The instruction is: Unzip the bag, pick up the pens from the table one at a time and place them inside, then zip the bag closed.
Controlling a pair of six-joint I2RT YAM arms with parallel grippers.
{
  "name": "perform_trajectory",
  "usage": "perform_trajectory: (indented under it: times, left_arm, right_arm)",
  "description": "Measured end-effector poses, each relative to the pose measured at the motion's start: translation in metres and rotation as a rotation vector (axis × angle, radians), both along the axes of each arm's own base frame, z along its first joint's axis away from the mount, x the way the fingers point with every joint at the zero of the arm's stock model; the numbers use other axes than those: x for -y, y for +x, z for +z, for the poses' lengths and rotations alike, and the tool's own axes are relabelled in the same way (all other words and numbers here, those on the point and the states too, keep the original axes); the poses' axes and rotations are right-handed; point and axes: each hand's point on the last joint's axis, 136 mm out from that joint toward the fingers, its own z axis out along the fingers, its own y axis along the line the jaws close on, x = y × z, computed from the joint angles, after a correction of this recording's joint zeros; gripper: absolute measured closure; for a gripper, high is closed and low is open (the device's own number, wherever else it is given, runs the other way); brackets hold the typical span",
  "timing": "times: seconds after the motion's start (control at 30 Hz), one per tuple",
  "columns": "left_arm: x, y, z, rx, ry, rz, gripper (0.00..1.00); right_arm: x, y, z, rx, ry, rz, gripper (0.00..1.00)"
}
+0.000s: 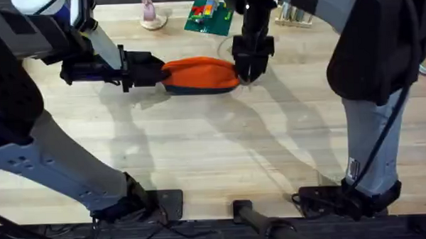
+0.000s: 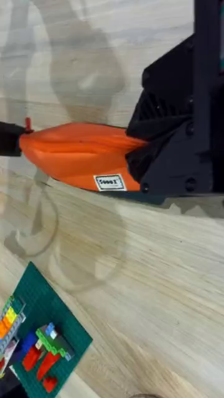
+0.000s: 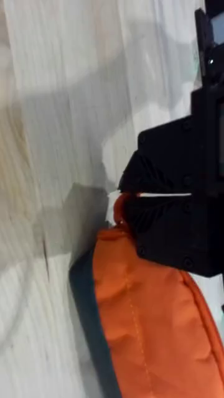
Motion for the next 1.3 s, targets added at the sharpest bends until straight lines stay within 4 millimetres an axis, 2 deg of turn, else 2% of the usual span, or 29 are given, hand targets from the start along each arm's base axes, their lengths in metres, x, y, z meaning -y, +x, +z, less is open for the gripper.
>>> perform_trajectory:
  times: [0.17,0.5,0.53,0.73,0.77,0.9,1.07,1.2,1.3]
  left_arm:
    - [0.000,0.000,-0.001,-0.001,0.004,-0.001,0.959]
    - [-0.001,-0.001,-0.002,-0.004,0.012,-0.001,0.959]
    - [-0.002,-0.001,-0.002,-0.004,0.014,0.000,0.959]
    - [-0.017,0.001,-0.006,-0.003,0.038,0.034,0.959]
    - [-0.019,0.001,-0.007,-0.003,0.043,0.039,0.959]
    - [-0.019,0.000,-0.007,-0.006,0.044,0.040,0.959]
    - [-0.015,0.000,-0.007,-0.005,0.041,0.027,0.959]
    - [-0.013,0.000,-0.007,-0.005,0.041,0.022,0.959]
    - [-0.013,0.000,-0.007,-0.005,0.041,0.022,0.959]
  right_arm:
    - [-0.006,-0.001,-0.010,-0.006,0.038,-0.007,0.967]
    - [-0.011,0.002,-0.010,-0.006,0.089,0.050,0.961]
    - [-0.010,0.002,-0.010,-0.008,0.095,0.061,0.903]
    - [0.003,0.005,-0.005,-0.007,0.081,0.133,0.056]
    - [0.003,0.008,-0.002,0.006,0.087,0.147,0.020]
    - [-0.004,0.018,0.025,0.080,0.112,0.196,0.005]
    - [-0.020,0.026,0.089,0.240,0.142,0.292,0.004]
    - [-0.028,0.010,0.129,0.283,0.153,0.419,0.004]
    - [-0.030,-0.012,0.143,0.244,0.137,0.539,0.003]
